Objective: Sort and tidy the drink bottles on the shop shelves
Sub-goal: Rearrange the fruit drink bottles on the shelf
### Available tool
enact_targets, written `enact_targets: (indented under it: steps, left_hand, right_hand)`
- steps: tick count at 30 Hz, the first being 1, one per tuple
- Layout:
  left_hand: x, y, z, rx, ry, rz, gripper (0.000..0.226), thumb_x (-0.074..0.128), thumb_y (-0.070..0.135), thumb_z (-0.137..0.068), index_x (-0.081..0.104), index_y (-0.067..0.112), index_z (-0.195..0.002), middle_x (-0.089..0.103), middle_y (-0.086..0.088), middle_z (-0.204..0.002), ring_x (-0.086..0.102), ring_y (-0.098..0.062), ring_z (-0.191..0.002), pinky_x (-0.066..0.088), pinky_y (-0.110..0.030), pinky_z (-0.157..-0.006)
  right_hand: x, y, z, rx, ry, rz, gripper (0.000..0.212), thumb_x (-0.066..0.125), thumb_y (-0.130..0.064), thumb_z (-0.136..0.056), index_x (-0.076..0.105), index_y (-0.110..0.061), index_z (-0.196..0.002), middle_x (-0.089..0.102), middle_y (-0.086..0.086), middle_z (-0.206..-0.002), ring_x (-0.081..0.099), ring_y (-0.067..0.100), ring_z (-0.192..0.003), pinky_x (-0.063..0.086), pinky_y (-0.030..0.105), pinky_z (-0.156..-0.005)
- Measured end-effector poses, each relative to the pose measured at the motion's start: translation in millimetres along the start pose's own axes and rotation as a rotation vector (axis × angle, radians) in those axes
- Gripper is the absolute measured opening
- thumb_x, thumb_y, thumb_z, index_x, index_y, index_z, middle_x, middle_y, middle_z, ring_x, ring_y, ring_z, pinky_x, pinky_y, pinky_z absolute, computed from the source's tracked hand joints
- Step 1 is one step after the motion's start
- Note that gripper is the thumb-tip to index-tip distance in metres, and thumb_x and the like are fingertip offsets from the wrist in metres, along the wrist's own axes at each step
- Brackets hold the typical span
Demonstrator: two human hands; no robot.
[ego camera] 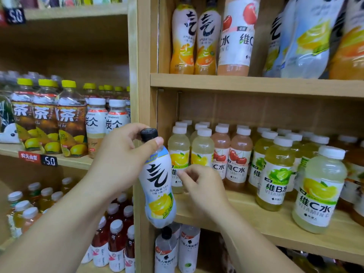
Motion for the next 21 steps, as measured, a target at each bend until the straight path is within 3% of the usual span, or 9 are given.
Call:
enact_targets:
  steps: [3,5,8,11,18,21]
  left_hand:
    - [1,33,-16,0.047,-0.007,0.073,0.015,0.077,0.037,-0.086,0.073,0.023,-0.09,0.073,0.003,-0.084,0.07,-0.018,-0.078,0.054,-0.037,-0.072]
    - [3,56,-31,0.087,-0.012,0.13,0.009,0.075,0.028,-0.09,0.073,0.019,-0.089,0.074,-0.003,-0.084,0.069,-0.016,-0.072,0.051,-0.033,-0.069]
    - [5,93,-51,0.138,-0.018,0.26,0.012,0.079,0.029,-0.084,0.075,0.019,-0.088,0.075,-0.007,-0.082,0.065,-0.012,-0.067,0.049,-0.027,-0.062]
    - [8,130,-66,0.186,-0.015,0.329,0.007,0.075,0.024,-0.09,0.073,0.018,-0.086,0.073,-0.006,-0.079,0.062,-0.009,-0.06,0.044,-0.016,-0.05]
    - [33,213,-84,0.322,-0.039,0.441,0.009,0.069,0.019,-0.094,0.069,0.013,-0.087,0.07,0.006,-0.068,0.063,-0.002,-0.052,0.044,-0.015,-0.044]
    - [39,236,-87,0.413,0.009,0.436,0.011,0.071,0.026,-0.094,0.068,0.02,-0.085,0.065,0.012,-0.061,0.056,0.001,-0.045,0.038,-0.012,-0.04]
  right_hand:
    - [-41,-39,8,-0.098,-0.02,-0.344,0.034,0.06,-0.052,-0.095,0.073,-0.023,-0.083,0.074,0.001,-0.08,0.072,0.013,-0.071,0.057,0.036,-0.067]
    - [-69,-65,12,-0.186,-0.039,-0.395,0.027,0.065,-0.052,-0.089,0.074,-0.028,-0.096,0.076,-0.003,-0.089,0.073,0.013,-0.08,0.058,0.032,-0.072]
    - [-101,-91,14,-0.285,-0.079,-0.333,0.057,0.078,-0.059,-0.07,0.068,-0.035,-0.12,0.074,-0.01,-0.105,0.07,0.013,-0.095,0.058,0.033,-0.082]
    - [-132,-109,13,-0.357,-0.026,-0.228,0.075,0.09,-0.055,-0.063,0.057,-0.045,-0.13,0.071,-0.014,-0.111,0.068,0.01,-0.103,0.057,0.032,-0.087]
    - [-205,-135,2,-0.478,0.186,-0.062,0.076,0.083,-0.045,-0.079,0.043,-0.039,-0.144,0.07,-0.017,-0.116,0.066,0.002,-0.106,0.057,0.033,-0.087]
    - [-234,-143,-2,-0.507,0.288,-0.038,0.072,0.081,-0.041,-0.083,0.045,-0.035,-0.144,0.067,-0.02,-0.12,0.063,-0.004,-0.108,0.055,0.021,-0.084]
Point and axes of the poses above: each hand's wrist, its own z-axis away from the middle knuckle, its own x-axis out of the palm, y = z × x, the point moved 7 cm from there along -z, towards the middle knuckle
